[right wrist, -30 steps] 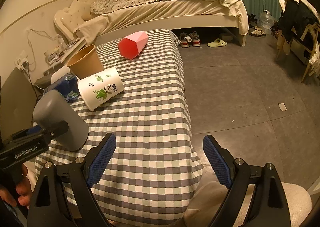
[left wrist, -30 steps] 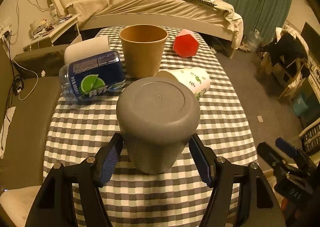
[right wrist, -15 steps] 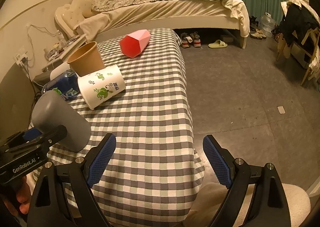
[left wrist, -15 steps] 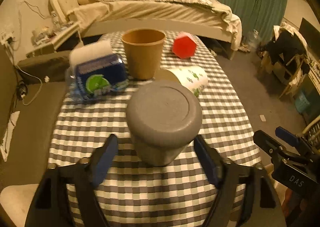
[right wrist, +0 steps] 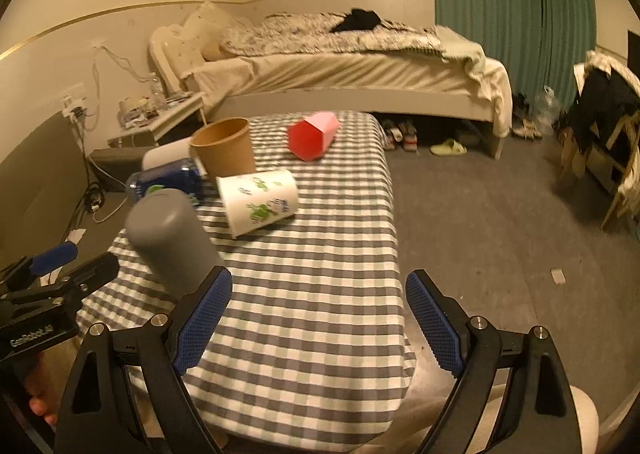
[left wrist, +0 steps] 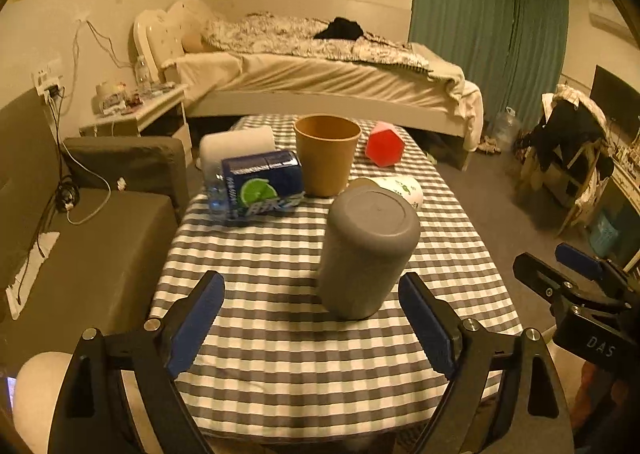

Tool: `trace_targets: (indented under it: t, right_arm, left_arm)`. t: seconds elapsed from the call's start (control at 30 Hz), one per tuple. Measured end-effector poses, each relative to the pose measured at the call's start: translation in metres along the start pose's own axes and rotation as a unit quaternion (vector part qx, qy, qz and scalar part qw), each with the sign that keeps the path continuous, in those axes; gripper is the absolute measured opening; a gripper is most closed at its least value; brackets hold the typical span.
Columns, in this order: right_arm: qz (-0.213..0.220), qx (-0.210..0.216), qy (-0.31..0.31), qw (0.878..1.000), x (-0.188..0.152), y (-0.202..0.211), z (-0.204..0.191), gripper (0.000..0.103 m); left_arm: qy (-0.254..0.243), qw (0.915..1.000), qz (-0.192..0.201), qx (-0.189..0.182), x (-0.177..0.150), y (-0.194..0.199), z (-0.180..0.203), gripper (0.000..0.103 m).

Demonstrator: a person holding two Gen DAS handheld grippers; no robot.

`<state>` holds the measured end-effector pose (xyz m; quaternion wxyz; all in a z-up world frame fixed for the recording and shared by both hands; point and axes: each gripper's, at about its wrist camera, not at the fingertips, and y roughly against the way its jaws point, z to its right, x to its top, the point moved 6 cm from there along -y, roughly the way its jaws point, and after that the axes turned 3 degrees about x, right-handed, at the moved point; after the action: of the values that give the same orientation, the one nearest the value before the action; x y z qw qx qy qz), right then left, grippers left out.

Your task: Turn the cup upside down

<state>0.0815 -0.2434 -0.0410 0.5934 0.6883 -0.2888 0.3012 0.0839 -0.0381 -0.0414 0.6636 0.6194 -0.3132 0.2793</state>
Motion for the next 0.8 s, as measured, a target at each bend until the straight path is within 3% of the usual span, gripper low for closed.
trace_targets:
  t: [0.13,0.17,0.4,0.8]
  right_arm:
    - [0.014,0.0,0.013,1.0,-0.003,0.01,-0.016,0.096]
    - [0.016,-0.001,0.014,1.0,-0.003,0.011,-0.018,0.097]
    - [0.02,-0.009,0.025,0.999,-0.005,0.01,-0.029,0.103]
    - [0.024,-0.02,0.033,0.999,-0.006,0.006,-0.037,0.103]
  left_arm:
    - [-0.003,0.9999,0.015,-0.002,-0.001,0.006,-0.004,0.096]
    - [-0.003,0.9998,0.018,0.0,-0.002,0.008,-0.006,0.103]
    - [0.012,0.9989,0.044,0.009,-0.001,0.018,-0.017,0.103]
    - [0.041,0.9972,0.054,0.033,-0.002,0.02,-0.04,0.103]
